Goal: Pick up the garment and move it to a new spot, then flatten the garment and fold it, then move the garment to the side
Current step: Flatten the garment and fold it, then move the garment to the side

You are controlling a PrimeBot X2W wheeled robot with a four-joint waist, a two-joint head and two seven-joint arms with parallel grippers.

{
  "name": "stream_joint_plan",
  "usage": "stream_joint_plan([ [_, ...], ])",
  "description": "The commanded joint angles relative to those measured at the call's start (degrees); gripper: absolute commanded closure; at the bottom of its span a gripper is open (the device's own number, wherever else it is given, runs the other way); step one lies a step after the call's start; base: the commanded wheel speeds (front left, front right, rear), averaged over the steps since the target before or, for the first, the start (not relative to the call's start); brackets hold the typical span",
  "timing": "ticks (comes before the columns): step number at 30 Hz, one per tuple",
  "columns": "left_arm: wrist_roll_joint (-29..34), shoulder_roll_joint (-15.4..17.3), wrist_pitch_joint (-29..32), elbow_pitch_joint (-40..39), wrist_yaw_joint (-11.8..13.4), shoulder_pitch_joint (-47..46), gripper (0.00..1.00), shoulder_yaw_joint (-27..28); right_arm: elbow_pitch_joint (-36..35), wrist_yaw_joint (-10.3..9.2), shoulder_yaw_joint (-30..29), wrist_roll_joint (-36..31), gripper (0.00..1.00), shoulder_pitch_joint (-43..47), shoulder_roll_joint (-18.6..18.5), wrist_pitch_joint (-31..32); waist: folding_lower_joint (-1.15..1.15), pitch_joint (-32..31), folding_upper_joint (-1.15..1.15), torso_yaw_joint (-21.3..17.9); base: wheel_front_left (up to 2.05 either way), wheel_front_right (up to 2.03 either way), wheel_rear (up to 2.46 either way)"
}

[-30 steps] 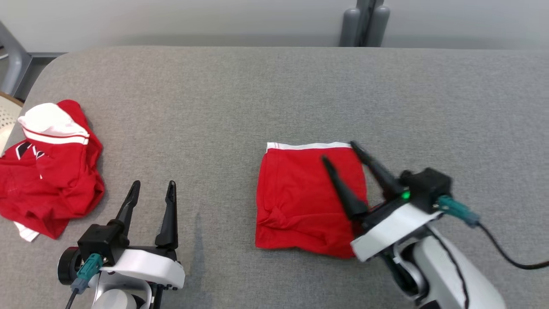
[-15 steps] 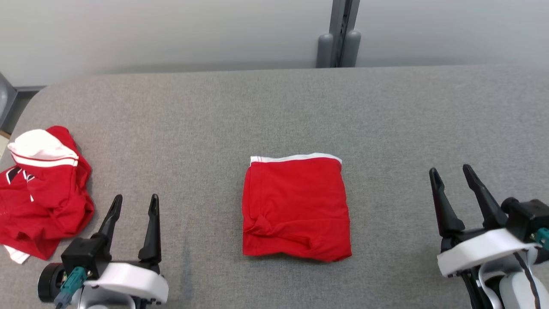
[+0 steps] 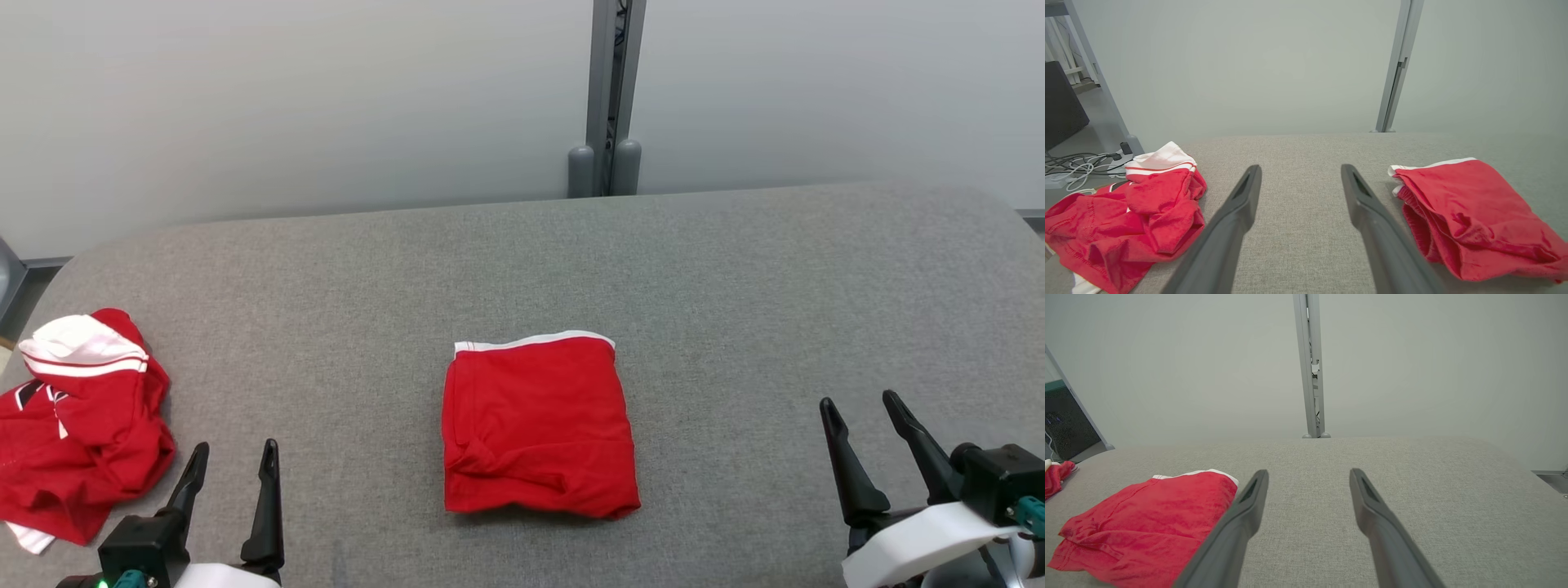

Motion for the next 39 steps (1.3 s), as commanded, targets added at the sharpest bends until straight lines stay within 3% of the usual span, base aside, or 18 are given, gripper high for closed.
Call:
stream_joint_plan([
  [1, -0.3, 0.4, 0.0, -0.4, 0.5, 0.6, 0.00, 0.4, -0.3, 0.00, -0.3, -0.1, 0.00, 0.6, -0.5, 0.3, 0.00, -0.4, 0.00, -0.2, 0.00, 0.00, 0.00],
  [26, -0.3, 1.4, 1.9, -4.2, 2.2, 2.9, 0.00, -0.6, -2.5, 0.00, -1.1, -0.1, 0.00, 2.2, -0.6, 2.4, 0.00, -1.0, 0.00, -0.8, 0.00, 0.00, 0.00],
  [39, 0.5, 1.6, 2.5, -4.9, 2.2, 0.8, 0.00, -1.6, -2.1, 0.00, -2.5, -0.5, 0.00, 2.6, -0.1, 2.4, 0.00, 0.1, 0.00, 1.0, 0.00, 0.00, 0.00],
])
